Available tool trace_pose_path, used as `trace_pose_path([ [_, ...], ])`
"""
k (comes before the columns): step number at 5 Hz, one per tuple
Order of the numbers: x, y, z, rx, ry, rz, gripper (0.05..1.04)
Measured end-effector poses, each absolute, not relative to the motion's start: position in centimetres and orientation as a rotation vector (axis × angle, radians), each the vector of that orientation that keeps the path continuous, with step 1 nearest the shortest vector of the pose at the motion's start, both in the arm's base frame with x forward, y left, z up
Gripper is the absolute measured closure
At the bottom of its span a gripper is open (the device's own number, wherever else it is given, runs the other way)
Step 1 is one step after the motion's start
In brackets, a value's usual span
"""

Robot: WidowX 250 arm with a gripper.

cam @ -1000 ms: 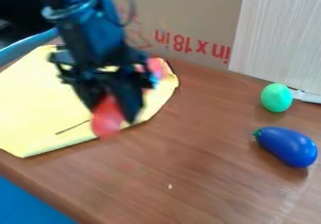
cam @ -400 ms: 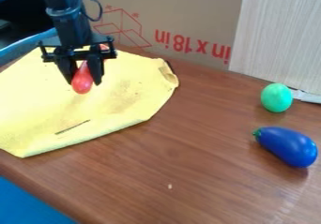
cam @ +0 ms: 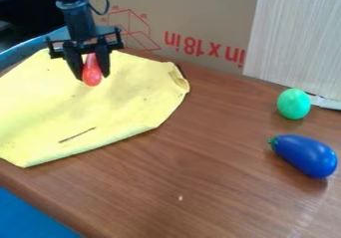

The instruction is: Put the sausage to the top right corner of the cloth

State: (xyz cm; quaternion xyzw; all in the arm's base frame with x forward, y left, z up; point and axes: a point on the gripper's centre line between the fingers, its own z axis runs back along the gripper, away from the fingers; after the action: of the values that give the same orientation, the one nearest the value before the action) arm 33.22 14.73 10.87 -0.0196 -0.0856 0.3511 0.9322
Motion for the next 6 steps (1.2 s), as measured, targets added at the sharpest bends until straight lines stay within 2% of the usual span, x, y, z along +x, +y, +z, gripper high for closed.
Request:
trace_pose_path([
  [2, 36.4, 12.1, 11.0, -0.026, -0.183, 0.767, 0.575],
  [3, 37.3, 10.8, 10.0, -0.007, -0.181, 0.766, 0.575],
  [4, 38.0, 9.8, 9.7, 0.002, -0.204, 0.765, 0.504],
  [5, 38.3, 9.3, 9.8, 0.007, -0.217, 0.767, 0.206],
  [6, 38.2, 9.1, 9.5, 0.001, -0.21, 0.756, 0.077],
])
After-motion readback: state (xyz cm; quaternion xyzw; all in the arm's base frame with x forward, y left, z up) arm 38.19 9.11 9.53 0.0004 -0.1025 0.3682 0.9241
